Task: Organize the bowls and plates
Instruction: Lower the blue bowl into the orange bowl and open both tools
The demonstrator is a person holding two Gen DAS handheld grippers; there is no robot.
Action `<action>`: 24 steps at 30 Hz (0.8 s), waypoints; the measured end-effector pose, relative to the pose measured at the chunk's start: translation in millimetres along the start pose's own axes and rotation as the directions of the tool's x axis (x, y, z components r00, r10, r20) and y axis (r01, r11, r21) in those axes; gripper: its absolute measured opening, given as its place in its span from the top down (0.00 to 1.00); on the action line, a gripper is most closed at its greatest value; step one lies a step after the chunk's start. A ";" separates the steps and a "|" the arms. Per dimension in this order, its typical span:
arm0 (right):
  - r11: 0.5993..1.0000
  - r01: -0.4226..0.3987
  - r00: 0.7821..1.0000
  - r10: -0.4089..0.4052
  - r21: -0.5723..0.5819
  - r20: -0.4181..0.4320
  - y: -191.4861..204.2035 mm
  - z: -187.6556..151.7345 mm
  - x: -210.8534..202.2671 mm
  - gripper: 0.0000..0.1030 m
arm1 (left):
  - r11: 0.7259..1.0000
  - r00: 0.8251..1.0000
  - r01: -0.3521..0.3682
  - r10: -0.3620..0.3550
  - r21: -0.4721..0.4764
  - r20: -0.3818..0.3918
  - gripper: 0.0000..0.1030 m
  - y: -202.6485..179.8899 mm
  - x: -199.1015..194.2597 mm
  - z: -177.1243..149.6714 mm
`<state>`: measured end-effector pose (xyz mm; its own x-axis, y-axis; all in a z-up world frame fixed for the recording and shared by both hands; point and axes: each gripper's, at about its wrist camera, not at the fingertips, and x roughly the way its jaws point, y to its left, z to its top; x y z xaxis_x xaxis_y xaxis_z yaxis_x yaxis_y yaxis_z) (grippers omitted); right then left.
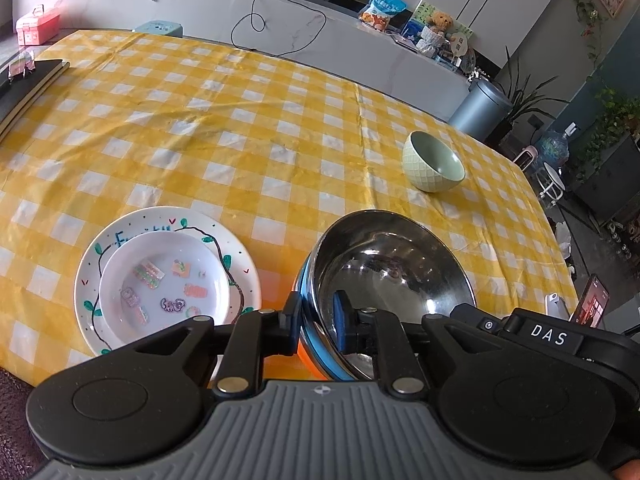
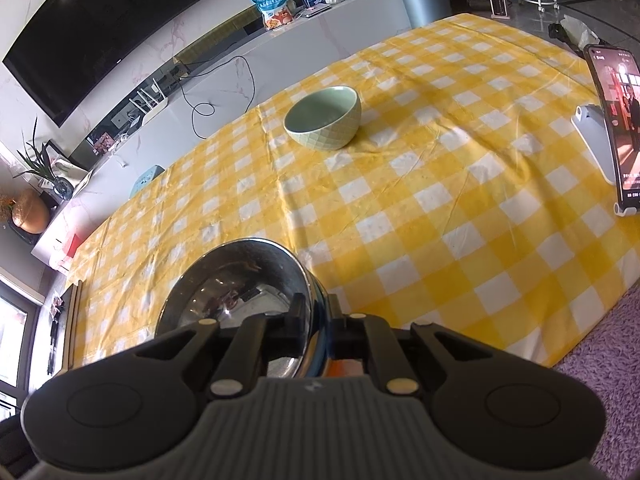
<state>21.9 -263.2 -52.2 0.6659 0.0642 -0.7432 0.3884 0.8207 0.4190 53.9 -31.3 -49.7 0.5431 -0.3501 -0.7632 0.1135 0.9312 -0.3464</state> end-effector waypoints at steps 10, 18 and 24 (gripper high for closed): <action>0.999 -0.020 0.999 0.020 -0.029 0.031 4.9 1.8 -7.1 0.76 | 1.000 0.999 0.003 -0.004 0.007 0.036 0.70 2.1 -6.9 6.0; 0.997 -0.019 0.998 0.023 -0.074 0.063 7.5 8.0 -11.1 0.71 | 0.997 0.998 0.003 -0.008 0.077 0.065 0.67 -6.2 -10.3 17.7; 0.996 -0.015 0.996 0.022 -0.084 0.084 5.4 21.1 -10.7 0.68 | 0.991 0.997 0.019 -0.028 0.134 0.068 0.67 -18.4 -7.4 33.6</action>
<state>30.3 -271.5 -31.0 0.7258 0.0344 -0.6870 0.3232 0.8646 0.3848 75.8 -42.4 -19.3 0.5954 -0.3685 -0.7139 0.2343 0.9296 -0.2845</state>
